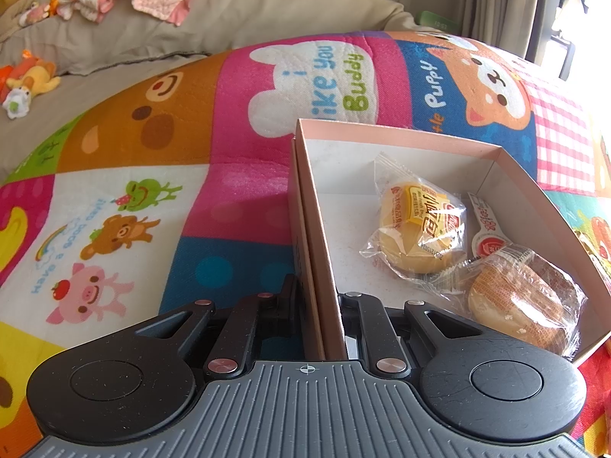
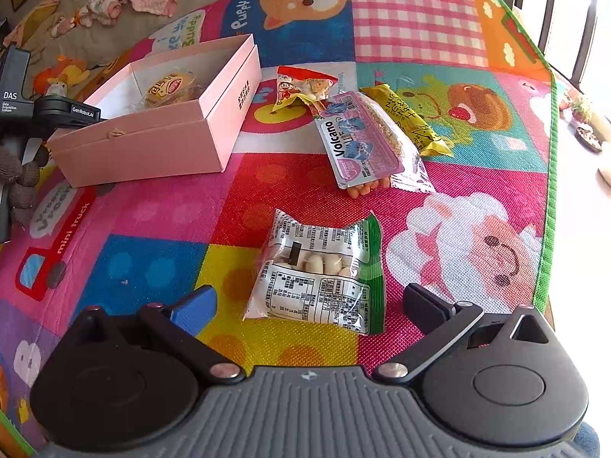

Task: Organize objects
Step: 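Grasp the white snack packet with the right gripper and lift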

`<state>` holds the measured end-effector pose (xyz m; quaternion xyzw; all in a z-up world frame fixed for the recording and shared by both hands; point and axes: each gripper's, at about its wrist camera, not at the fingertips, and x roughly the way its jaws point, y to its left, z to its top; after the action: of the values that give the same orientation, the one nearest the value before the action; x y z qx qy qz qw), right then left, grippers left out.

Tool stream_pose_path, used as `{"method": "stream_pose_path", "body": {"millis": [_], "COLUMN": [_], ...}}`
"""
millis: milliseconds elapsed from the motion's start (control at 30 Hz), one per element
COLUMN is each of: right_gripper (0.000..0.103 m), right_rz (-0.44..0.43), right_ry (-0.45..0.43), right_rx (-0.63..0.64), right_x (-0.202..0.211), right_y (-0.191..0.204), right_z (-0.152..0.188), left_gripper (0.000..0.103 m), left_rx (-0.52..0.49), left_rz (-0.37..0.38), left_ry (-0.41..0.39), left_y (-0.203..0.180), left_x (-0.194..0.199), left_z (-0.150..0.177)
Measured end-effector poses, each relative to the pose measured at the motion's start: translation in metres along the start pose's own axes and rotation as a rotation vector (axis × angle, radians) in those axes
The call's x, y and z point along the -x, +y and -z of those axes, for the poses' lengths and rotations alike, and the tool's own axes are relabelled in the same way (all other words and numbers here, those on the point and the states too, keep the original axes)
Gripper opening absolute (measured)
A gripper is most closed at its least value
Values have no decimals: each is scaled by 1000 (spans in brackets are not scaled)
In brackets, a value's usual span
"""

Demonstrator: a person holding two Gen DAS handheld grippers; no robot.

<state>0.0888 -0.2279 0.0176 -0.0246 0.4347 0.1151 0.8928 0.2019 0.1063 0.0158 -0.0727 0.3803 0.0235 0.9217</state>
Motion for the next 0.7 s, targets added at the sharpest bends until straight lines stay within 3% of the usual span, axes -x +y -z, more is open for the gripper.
{"method": "stream_pose_path", "body": {"millis": [67, 233, 300, 367, 467, 500, 533, 633, 700], "right_gripper": [103, 103, 103, 103, 103, 103, 103, 103, 103], "right_rz": [39, 9, 36, 141, 433, 440, 394, 150, 56], "right_ry": [-9, 30, 43, 27, -46, -66, -70, -68, -51], "right_rx": [28, 43, 36, 82, 202, 199, 163, -5, -85], "right_x": [-1, 0, 8, 17, 29, 34, 39, 43, 35], "right_y": [8, 1, -8, -18, -26, -30, -34, -42, -40], "right_z": [3, -2, 1, 9, 18, 16, 13, -4, -12], "left_gripper": [15, 15, 15, 15, 15, 15, 15, 15, 15], "left_rx": [0, 2, 1, 0, -1, -1, -1, 1, 0], "left_rz": [0, 3, 2, 0, 0, 0, 0, 4, 2], "left_ry": [0, 1, 0, 0, 0, 0, 0, 0, -1], "left_y": [0, 0, 0, -1, -1, -1, 0, 0, 0], "left_x": [0, 0, 0, 0, 0, 0, 0, 0, 1], "left_z": [0, 0, 0, 0, 0, 1, 1, 1, 1]}}
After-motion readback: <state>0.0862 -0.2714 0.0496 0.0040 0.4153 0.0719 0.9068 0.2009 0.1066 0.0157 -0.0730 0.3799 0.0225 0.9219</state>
